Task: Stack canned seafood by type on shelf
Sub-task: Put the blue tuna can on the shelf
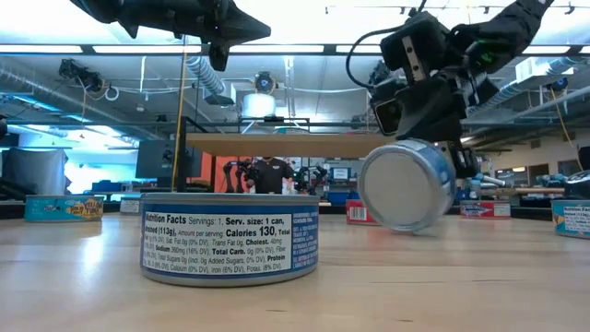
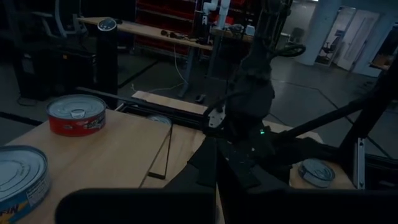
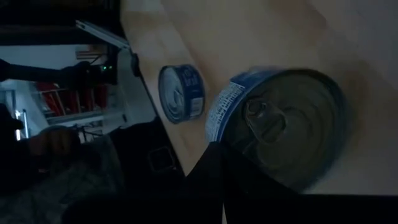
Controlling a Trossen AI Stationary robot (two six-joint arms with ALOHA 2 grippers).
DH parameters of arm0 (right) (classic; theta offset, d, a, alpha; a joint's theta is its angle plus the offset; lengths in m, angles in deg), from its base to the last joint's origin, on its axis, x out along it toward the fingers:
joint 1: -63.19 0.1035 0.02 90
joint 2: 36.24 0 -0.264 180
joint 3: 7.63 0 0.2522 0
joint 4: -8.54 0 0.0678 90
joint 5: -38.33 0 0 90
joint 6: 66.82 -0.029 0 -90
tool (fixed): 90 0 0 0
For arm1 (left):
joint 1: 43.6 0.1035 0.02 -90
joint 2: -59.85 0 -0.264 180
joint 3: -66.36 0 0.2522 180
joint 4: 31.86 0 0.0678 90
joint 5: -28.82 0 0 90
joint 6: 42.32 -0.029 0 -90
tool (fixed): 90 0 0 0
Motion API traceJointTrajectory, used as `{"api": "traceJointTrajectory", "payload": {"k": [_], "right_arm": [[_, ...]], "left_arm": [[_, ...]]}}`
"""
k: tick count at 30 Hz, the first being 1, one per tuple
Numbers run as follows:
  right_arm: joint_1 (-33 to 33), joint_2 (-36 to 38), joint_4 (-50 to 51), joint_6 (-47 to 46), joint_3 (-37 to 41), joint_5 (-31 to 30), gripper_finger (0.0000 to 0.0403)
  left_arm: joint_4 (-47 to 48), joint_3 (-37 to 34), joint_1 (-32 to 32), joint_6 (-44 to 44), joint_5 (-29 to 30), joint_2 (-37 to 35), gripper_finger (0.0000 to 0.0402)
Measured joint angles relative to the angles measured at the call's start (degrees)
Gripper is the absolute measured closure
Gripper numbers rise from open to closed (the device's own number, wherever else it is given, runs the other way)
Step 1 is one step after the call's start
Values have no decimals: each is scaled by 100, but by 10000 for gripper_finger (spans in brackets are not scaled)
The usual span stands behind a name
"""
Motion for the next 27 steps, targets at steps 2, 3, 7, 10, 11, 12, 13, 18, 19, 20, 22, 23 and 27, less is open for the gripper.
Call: {"api": "traceJointTrajectory", "payload": {"k": [2,3,7,10,11,12,13,18,19,20,22,23,27], "right_arm": [[-9,0,13,20,2,-40,402],[-19,0,14,27,2,-65,402],[-85,4,57,129,1,-72,402],[-133,9,129,212,0,-138,401],[-150,13,178,254,-2,-168,401],[-167,15,230,306,-8,-183,400],[-182,19,278,337,-13,-208,398],[-256,17,427,387,-11,-220,374],[-268,17,437,387,-11,-230,367],[-276,17,455,387,-11,-273,360],[-287,17,467,387,-11,-386,344],[-289,17,474,386,-11,-439,336],[-298,6,541,387,-56,-521,297]], "left_arm": [[-2,0,0,67,0,0,396],[-3,0,0,79,0,0,396],[-3,0,0,79,0,0,396],[-5,0,0,79,0,0,396],[-5,0,0,80,0,0,396],[-7,0,0,79,0,0,396],[-8,0,0,81,0,0,396],[-9,0,0,79,0,0,396],[-14,0,0,79,0,0,396],[-12,0,0,80,0,0,396],[-14,0,0,80,0,0,396],[-14,0,0,80,0,0,396],[-12,0,0,79,0,0,396]]}}
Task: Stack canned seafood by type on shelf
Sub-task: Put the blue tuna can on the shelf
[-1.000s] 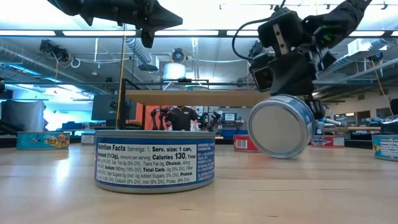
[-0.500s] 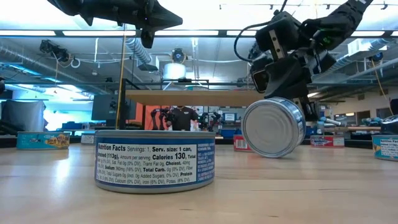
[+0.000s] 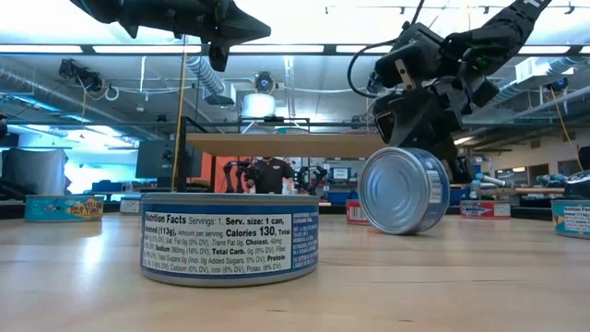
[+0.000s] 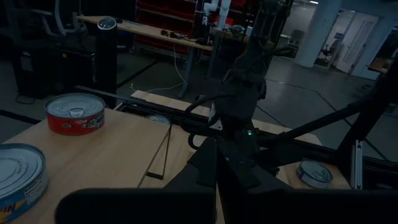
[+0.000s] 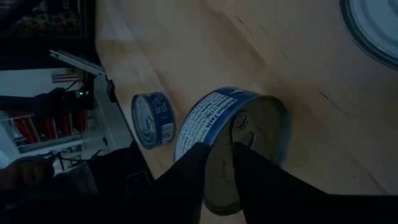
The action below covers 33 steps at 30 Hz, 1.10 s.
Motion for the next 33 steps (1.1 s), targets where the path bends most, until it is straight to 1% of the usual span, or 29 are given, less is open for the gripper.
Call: {"api": "traceJointTrajectory", "payload": {"k": [8,10,13,15,17,21,23,25,27,30,33], "right_arm": [[-11,-2,60,130,-269,-17,210],[24,0,62,192,-373,-15,197],[123,86,152,320,-567,-82,193],[226,205,409,511,-728,-350,202],[359,380,919,725,-935,-801,220],[694,822,2168,1008,-1377,-1875,268],[926,1057,2592,993,-1519,-2306,295],[1216,1279,2802,853,-1595,-2636,320],[1592,1440,2809,611,-1598,-2934,348],[2255,1475,2826,134,-1598,-3428,386],[2887,1280,2828,-361,-1598,-3797,395]], "left_arm": [[7,0,0,0,-6,0,396],[7,0,0,2,-108,0,396],[11,0,0,4,-296,0,396],[22,0,0,7,-462,0,396],[22,0,0,7,-665,0,398],[39,0,0,5,-1080,0,399],[62,0,0,-2,-1364,0,400],[76,0,0,-3,-1636,7,400],[59,2,0,-2,-1920,78,400],[52,20,0,-1,-2274,262,400],[28,133,-14,-2,-2653,602,401]]}}
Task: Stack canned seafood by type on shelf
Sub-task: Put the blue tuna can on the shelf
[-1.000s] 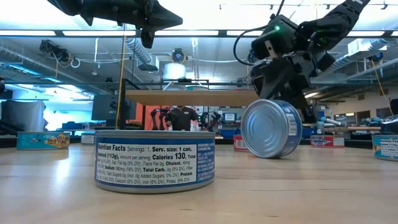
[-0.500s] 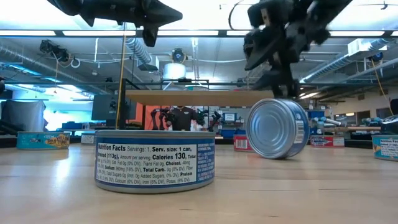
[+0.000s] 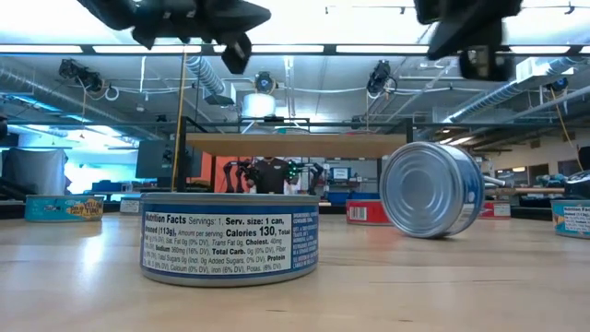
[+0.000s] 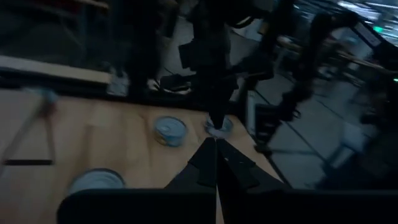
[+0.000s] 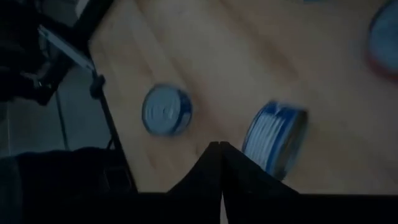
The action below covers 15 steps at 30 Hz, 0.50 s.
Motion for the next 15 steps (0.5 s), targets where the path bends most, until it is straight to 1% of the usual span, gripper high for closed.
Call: {"api": "traceJointTrajectory", "payload": {"k": [4,8,11,15], "right_arm": [[658,-424,-2,-688,0,-215,387],[1119,-828,19,-1233,0,-452,394],[1300,-1098,101,-1565,0,-562,398],[1360,-1416,152,-1848,0,-583,395]], "left_arm": [[-61,286,-21,-109,-358,566,401],[-71,648,-79,-444,-738,1139,401],[-74,869,-115,-768,-1038,1548,401],[-62,1107,-113,-927,-1429,2076,401]]}}
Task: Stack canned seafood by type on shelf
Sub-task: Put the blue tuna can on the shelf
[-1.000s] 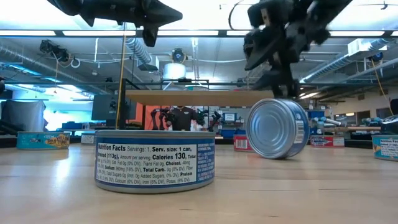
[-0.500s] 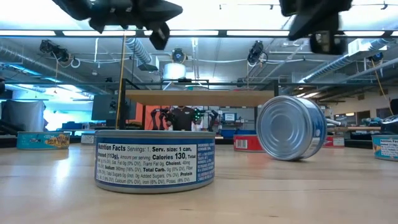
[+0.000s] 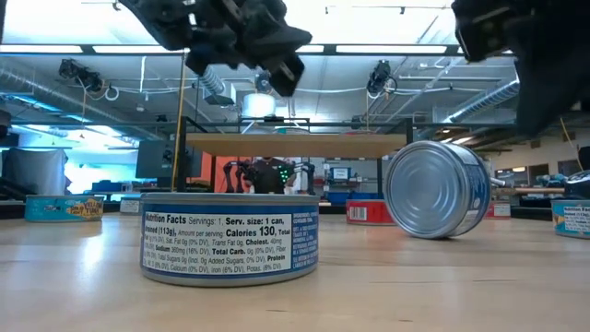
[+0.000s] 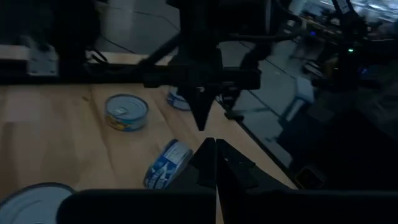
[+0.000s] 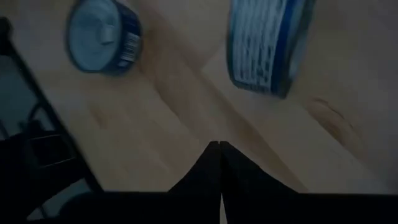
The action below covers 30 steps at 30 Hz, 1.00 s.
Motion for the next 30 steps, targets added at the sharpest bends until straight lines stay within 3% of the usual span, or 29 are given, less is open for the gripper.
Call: {"api": "traceJointTrajectory", "payload": {"k": [3,8,18,23,30], "right_arm": [[-12,-179,86,-120,0,-9,395],[-131,-239,391,-352,0,-75,396],[-320,-157,588,-252,0,-96,396],[-261,236,607,-270,0,-104,398],[27,888,469,-235,0,-256,397]], "left_arm": [[0,172,-11,-125,-337,345,401],[12,480,-76,-238,-163,833,380],[155,921,-342,-293,5,1283,273],[413,933,-560,-577,470,1278,218],[584,931,-866,-1056,1680,1275,161]]}}
